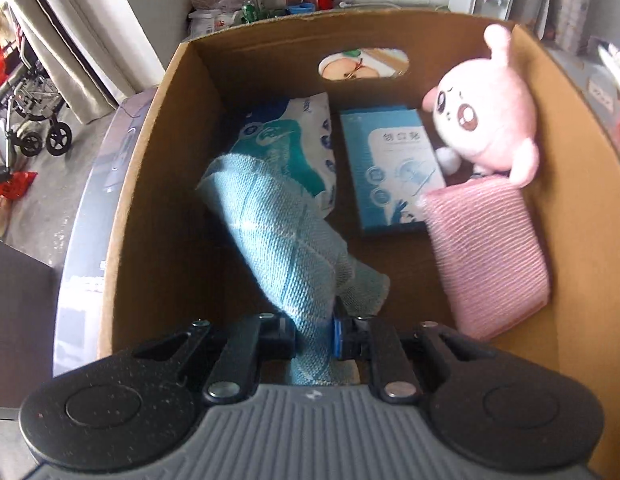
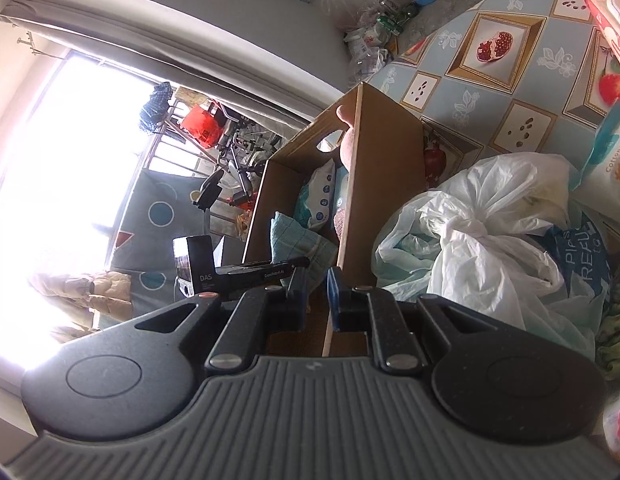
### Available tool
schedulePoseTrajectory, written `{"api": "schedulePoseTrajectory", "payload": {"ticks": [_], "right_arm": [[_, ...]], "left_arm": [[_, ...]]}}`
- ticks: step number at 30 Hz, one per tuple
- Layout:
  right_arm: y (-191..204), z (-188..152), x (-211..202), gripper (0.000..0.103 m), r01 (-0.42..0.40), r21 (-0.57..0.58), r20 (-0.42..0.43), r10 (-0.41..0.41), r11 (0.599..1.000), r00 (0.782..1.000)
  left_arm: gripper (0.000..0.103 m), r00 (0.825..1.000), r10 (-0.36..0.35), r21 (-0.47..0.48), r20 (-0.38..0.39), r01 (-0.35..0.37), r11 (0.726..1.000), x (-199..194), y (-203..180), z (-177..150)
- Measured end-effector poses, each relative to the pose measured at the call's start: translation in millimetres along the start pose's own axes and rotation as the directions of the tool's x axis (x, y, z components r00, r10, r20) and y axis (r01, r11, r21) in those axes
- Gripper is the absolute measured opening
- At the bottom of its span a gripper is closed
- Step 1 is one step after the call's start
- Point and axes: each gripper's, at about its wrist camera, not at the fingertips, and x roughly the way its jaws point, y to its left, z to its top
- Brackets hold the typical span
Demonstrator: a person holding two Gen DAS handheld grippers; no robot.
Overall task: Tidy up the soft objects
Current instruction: 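Carry the light-blue towel over the cardboard box with the left tool, then lower the towel into the box and open the left tool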
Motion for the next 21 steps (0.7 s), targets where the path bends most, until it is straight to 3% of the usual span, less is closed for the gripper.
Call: {"api": "schedulePoseTrajectory", "payload": {"ticks": [3,8,12,15,21], "right_arm": [[-2.3,1.7,5.8,0.012,-0.001,0.006,-0.011,0.001,1.0,1.0],[-4.5,1.8,7.5,0.013,-0.003,0.012,-0.015,0.003,1.0,1.0],[-6.8,0.5,4.1,0.014,0.0,0.017,-0.011,0.0,1.0,1.0],[-9.2,-0.7,2.2,0.015,0.005,0.026,-0.01,-0.004,1.0,1.0],[-7.5,-2.7,-4.1,0.017,0.008,0.015,-0.003,-0.008,1.0,1.0]], "left_arm": [[0.017,0.996,0.087,0.075,-0.034,-0.084,0.994,13.9,-5.0,-1.6],[0.018,0.986,0.154,0.158,-0.068,-0.142,0.977,18.1,-6.6,-2.3],[0.025,0.972,0.216,0.183,-0.09,-0.197,0.963,28.0,-4.4,-0.7],[0.027,0.971,0.219,0.177,-0.094,-0.2,0.964,31.1,-4.0,-1.0],[0.054,0.985,0.164,0.155,-0.046,-0.155,0.976,5.4,-2.6,-5.6]]}}
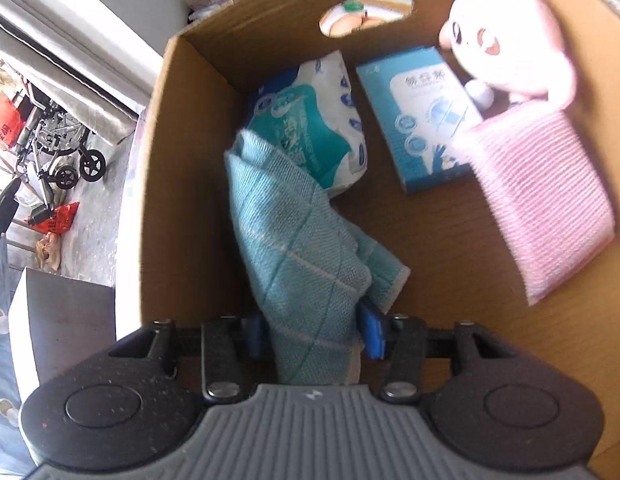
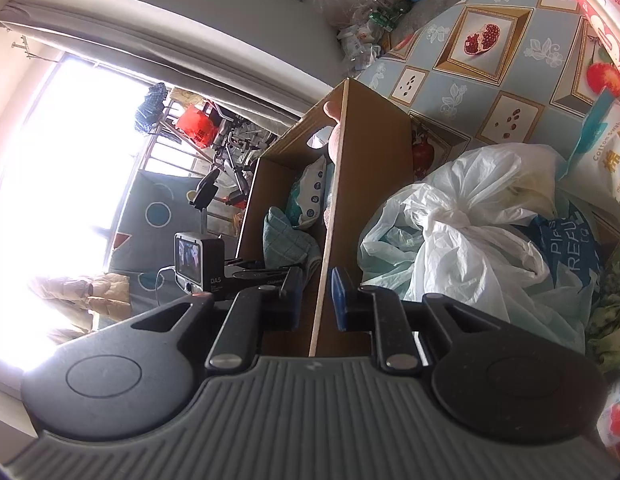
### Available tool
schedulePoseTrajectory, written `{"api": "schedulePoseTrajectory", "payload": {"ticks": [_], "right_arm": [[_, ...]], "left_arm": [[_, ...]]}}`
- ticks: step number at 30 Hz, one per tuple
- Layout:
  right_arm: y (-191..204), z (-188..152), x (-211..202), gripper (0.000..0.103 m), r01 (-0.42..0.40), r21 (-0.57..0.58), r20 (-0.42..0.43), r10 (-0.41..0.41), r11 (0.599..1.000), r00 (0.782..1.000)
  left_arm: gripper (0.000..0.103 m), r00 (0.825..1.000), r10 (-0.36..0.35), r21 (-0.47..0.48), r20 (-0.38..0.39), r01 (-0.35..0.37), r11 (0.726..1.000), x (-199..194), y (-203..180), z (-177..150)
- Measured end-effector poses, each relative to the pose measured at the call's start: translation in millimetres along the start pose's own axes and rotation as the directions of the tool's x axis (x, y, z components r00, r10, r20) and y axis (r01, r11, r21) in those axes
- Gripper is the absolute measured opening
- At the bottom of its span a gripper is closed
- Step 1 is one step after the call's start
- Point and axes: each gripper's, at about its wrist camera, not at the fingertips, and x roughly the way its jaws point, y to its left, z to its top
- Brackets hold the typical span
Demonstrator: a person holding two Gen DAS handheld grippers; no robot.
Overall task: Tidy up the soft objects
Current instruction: 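Lower the towel into the box and open the left tool, then withdraw the left tool from the box while the right tool moves toward the white cotton swab bag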
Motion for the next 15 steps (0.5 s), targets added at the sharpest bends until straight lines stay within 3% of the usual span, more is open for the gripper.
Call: {"api": "schedulePoseTrajectory", "payload": {"ticks": [1,3,15], "right_arm": [[0.5,-0.2,-1.2,0.018,-0.001,-0.002,0.003,0.001,1.0,1.0],[1.0,-0.8,-2.8,0.019,-0.002,-0.005,0.007,0.002,1.0,1.0],[-5.5,-2.0,-37.4,0.025,0.057,-0.008,0.101,-0.056,0.998,0.993]], "left_arm": [[0.06,1.0,-0.001,-0.013,0.017,0.001,1.0,-6.4,2.9,-1.3],[0.061,0.999,-0.011,-0.05,0.053,0.014,0.999,-20.1,10.6,-4.3],[0.055,0.971,-0.095,-0.232,0.22,0.147,0.962,-74.0,23.5,-8.3]]}}
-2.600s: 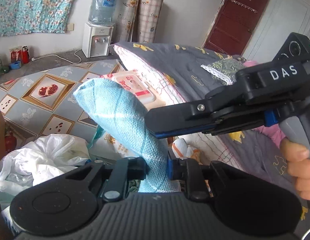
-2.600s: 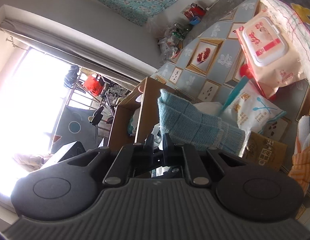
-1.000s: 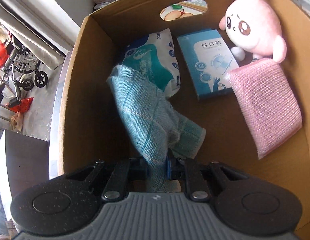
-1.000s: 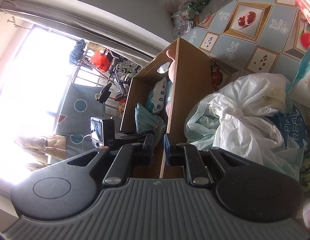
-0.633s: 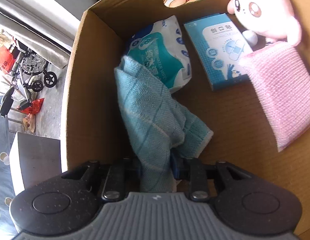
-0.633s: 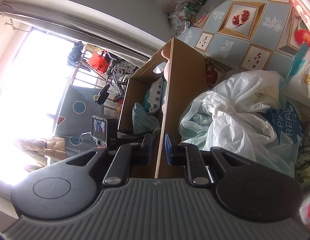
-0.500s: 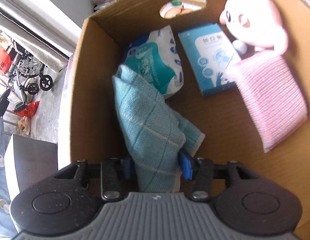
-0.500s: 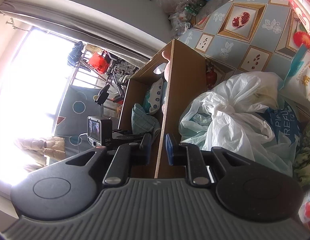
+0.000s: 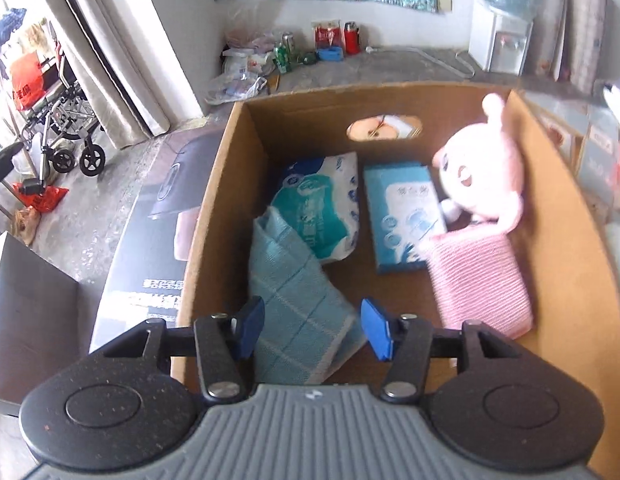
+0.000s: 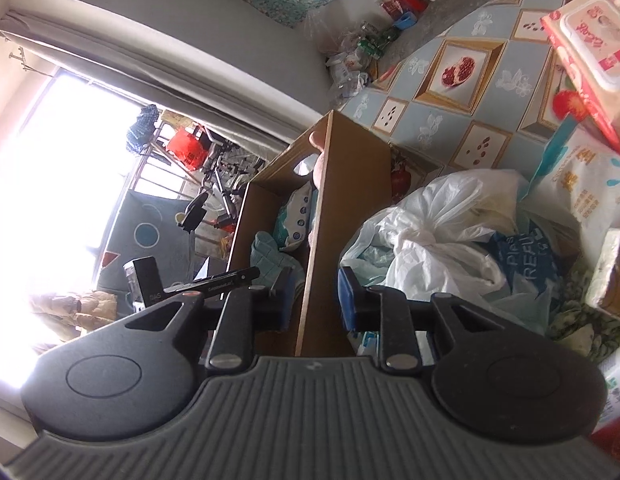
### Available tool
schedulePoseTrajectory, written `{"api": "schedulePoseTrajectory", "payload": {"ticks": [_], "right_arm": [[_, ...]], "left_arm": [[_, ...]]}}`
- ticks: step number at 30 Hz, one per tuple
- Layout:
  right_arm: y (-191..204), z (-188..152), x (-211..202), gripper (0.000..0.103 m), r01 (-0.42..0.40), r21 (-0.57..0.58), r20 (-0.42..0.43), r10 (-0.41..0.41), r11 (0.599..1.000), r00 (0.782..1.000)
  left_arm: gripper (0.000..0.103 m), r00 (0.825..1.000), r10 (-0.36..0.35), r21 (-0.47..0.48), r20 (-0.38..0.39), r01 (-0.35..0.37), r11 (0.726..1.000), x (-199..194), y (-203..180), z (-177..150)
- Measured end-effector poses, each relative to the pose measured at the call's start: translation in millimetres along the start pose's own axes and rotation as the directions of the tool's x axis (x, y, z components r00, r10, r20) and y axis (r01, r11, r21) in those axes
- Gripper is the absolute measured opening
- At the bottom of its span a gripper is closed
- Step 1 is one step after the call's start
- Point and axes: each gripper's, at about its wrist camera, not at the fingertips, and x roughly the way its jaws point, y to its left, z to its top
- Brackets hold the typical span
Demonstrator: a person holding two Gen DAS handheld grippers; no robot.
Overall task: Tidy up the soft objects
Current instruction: 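Withdraw the left tool from the box while the right tool moves toward the white cotton swab bag, then grasp the white cotton swab bag on the bed with the right tool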
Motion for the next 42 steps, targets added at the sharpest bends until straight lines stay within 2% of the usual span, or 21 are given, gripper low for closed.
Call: {"api": "schedulePoseTrajectory", "payload": {"ticks": [5,9,12,17,20,22,25,28,31,34,37,40,42], "right_arm": [[-9.0,12.4,-31.1,0.033,0.099,-0.014,0.112,-0.097,0.995,0.989],[-22.8,21.6,-42.6,0.043,0.203,-0.017,0.161,-0.198,0.979,0.967],[-35.6,29.8,-41.4,0.044,0.272,-0.02,0.165,-0.266,0.962,0.95],[-64.2,42.1,-35.0,0.046,0.359,-0.037,0.131,-0.352,0.933,0.927],[-87.7,52.1,-27.1,0.046,0.4,-0.041,0.086,-0.396,0.916,0.914],[-103.6,59.2,-23.2,0.046,0.405,-0.029,0.058,-0.403,0.914,0.913],[-125.2,69.3,-18.7,0.046,0.386,-0.013,0.016,-0.386,0.922,0.922],[-145.4,75.7,-14.8,0.046,0.368,0.005,-0.024,-0.368,0.93,0.93],[-164.9,79.1,-10.2,0.046,0.381,0.025,-0.057,-0.379,0.924,0.924],[-179.7,81.8,-4.4,0.046,0.392,0.035,-0.075,-0.389,0.919,0.918],[-192.8,83.8,5.8,0.046,0.38,0.058,-0.102,-0.374,0.923,0.922],[-202.1,83.9,13.8,0.044,0.35,0.088,-0.132,-0.337,0.933,0.932],[-203.8,83.2,14.6,0.041,0.328,0.091,-0.139,-0.314,0.94,0.939]], "left_arm": [[0.055,0.988,-0.086,0.04,0.13,0.081,0.996,-29.1,-40.2,4.2],[0.056,0.955,-0.189,0.144,0.227,0.159,0.977,-62.0,-86.7,12.1],[0.059,0.93,-0.284,0.226,0.235,0.232,0.946,-77.3,-127.2,17.0],[0.059,0.892,-0.429,0.316,0.142,0.37,0.874,-82.4,-195.5,14.8],[0.058,0.869,-0.491,0.319,0.062,0.449,0.835,-74.8,-232.5,11.6],[0.053,0.853,-0.522,0.291,-0.003,0.5,0.816,-62.8,-254.3,9.5],[0.045,0.843,-0.53,0.238,-0.089,0.535,0.811,-41.3,-282.1,14.3],[0.042,0.827,-0.539,0.202,-0.159,0.562,0.802,-21.3,-303.5,20.6],[0.041,0.836,-0.521,0.202,-0.173,0.547,0.812,-11.7,-318.3,26.5],[0.04,0.831,-0.522,0.201,-0.192,0.554,0.808,-6.4,-330.4,31.0],[0.039,0.829,-0.513,0.22,-0.221,0.555,0.802,0.9,-346.4,31.7],[0.038,0.814,-0.513,0.217,-0.273,0.571,0.791,12.4,-361.3,31.6],[0.038,0.798,-0.517,0.219,-0.311,0.589,0.778,21.3,-371.7,31.6]]}}
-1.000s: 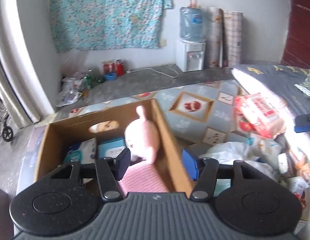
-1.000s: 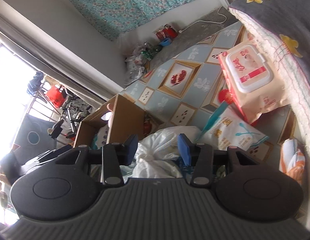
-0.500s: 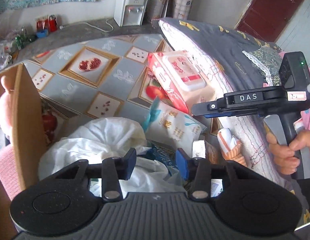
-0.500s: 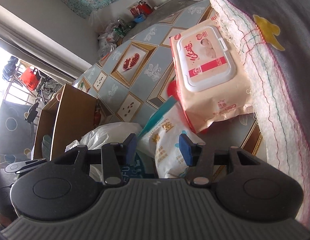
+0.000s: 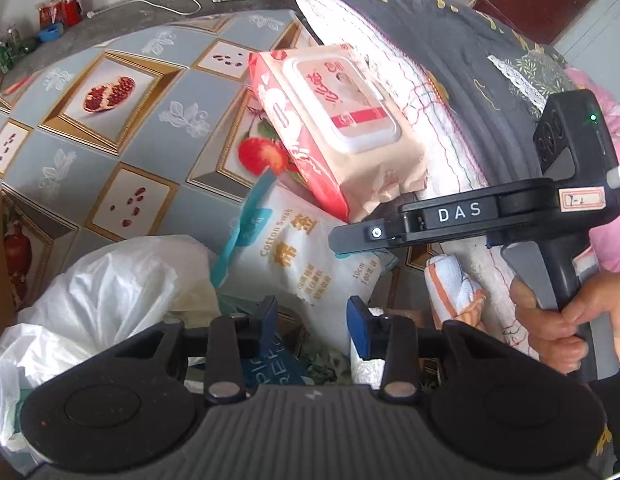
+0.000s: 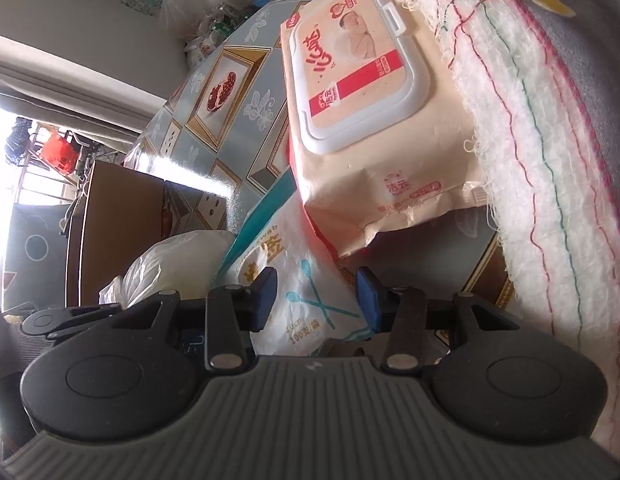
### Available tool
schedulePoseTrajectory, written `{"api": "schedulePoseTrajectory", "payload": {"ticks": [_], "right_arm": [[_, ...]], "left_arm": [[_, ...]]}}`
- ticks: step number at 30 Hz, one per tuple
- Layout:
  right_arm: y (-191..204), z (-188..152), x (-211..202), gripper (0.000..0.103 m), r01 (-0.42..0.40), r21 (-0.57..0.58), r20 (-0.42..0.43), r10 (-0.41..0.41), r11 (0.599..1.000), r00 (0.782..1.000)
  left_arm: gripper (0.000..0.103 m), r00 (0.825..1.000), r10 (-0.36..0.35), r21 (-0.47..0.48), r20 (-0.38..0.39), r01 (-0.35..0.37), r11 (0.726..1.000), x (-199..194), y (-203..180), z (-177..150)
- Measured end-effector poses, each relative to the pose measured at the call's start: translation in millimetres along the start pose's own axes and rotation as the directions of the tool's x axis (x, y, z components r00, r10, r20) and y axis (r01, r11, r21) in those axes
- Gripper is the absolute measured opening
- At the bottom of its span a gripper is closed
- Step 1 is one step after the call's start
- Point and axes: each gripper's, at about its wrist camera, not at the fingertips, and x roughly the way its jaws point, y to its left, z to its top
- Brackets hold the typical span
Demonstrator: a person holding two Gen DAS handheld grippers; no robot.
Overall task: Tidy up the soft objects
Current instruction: 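Grasp the white cotton swab bag on the bed with the right tool, then lift the cotton swab bag and carry it over the box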
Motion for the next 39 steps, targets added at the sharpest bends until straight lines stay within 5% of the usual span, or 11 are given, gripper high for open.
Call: {"api": "schedulePoseTrajectory", "payload": {"ticks": [5,10,14,21,29,39], "right_arm": [[-3.8,4.7,3.6,0.041,-0.023,0.014,-0.016,0.023,1.0,1.0],[-9.7,7.7,19.2,0.041,-0.069,0.054,-0.04,0.071,0.996,0.997],[-8.1,5.0,18.9,0.028,-0.096,0.056,-0.025,0.097,0.994,0.995],[11.7,-3.4,-3.0,0.016,-0.139,0.043,0.018,0.138,0.989,0.99],[54.7,-21.4,-47.7,0.015,-0.139,-0.004,0.085,0.138,0.99,0.987],[151.4,-53.2,-96.5,0.014,-0.139,-0.161,0.153,0.163,0.977,0.975]], "left_arm": [[0.039,0.997,-0.023,-0.039,-0.077,0.02,0.999,27.8,1.3,6.3],[0.052,0.991,-0.043,-0.089,-0.125,0.032,0.996,44.4,6.7,9.1],[0.05,0.989,-0.068,-0.129,-0.133,0.051,0.99,49.9,11.9,9.5],[0.046,0.991,-0.111,-0.131,-0.074,0.101,0.986,28.5,10.2,6.5],[0.046,0.987,-0.16,-0.126,0.029,0.163,0.979,-21.1,9.1,-8.0],[0.046,0.963,-0.174,-0.102,0.207,0.199,0.975,-110.8,29.7,-43.6]]}}
